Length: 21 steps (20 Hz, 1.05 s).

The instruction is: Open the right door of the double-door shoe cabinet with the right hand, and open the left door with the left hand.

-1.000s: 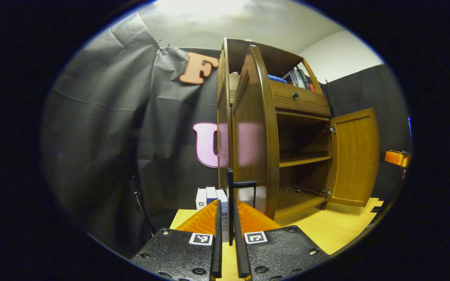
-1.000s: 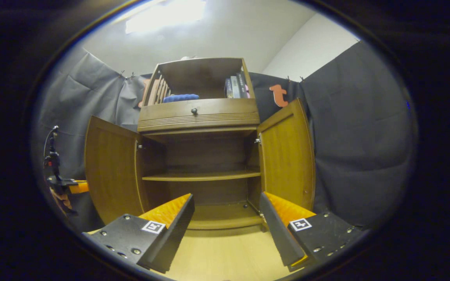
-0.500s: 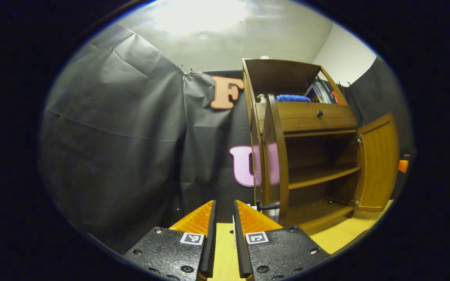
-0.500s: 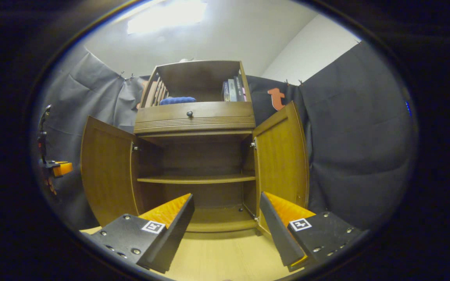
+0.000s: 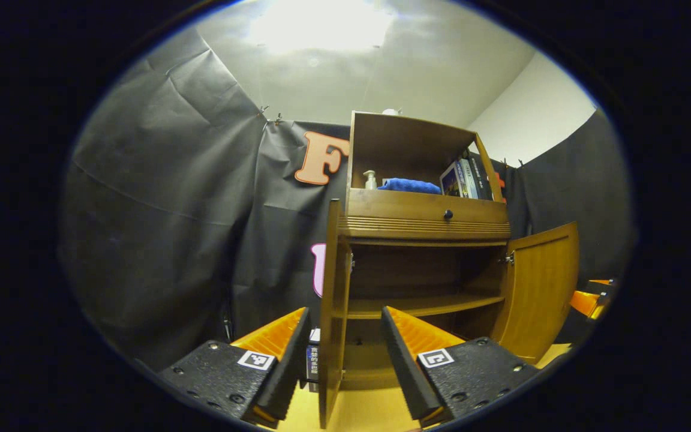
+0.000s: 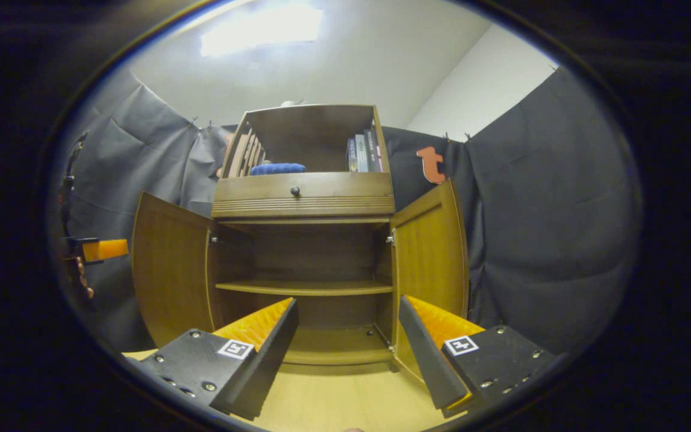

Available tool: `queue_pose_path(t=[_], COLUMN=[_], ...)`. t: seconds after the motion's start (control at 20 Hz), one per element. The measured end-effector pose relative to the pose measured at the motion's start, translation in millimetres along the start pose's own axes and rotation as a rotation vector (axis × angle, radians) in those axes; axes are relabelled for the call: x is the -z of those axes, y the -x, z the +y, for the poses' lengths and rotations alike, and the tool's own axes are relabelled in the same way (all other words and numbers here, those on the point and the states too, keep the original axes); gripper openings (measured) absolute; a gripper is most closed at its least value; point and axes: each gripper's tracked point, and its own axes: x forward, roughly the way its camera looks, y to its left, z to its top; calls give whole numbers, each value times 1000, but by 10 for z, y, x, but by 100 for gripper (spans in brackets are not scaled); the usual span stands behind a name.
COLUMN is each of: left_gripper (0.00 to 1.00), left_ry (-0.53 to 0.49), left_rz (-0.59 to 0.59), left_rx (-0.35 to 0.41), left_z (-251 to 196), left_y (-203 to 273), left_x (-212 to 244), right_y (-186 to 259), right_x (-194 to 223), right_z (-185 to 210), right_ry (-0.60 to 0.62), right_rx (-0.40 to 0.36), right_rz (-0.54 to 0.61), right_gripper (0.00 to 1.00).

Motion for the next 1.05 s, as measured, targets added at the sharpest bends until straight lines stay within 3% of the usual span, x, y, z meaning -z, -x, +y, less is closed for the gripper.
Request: queue_pose_path(t=[0.15,0.35,0.65,0.9,1.05], left_gripper=[84,94,92,95,92], left_ry=[24,13,-31,-54,-65], left_rz=[-10,-3,31,81,139], left_rx=[-1,14,49,49,26], left_z=[-197,-407,-721,-868,-858], left_y=[-69,-153,-323,-612,-846], left_x=[-67,-43,164,502,801], right_y=[12,5,-131,-311,-434], right_x=[-174,-392,-390,-209,-91], right_z=[-89,-196,-187,-21,36], right_ry=[3,4,14,2,31], right_rx=[11,36,51,17,17], right_rz=[-26,-59,-45,-10,9], right_gripper=[96,100,96,98,99])
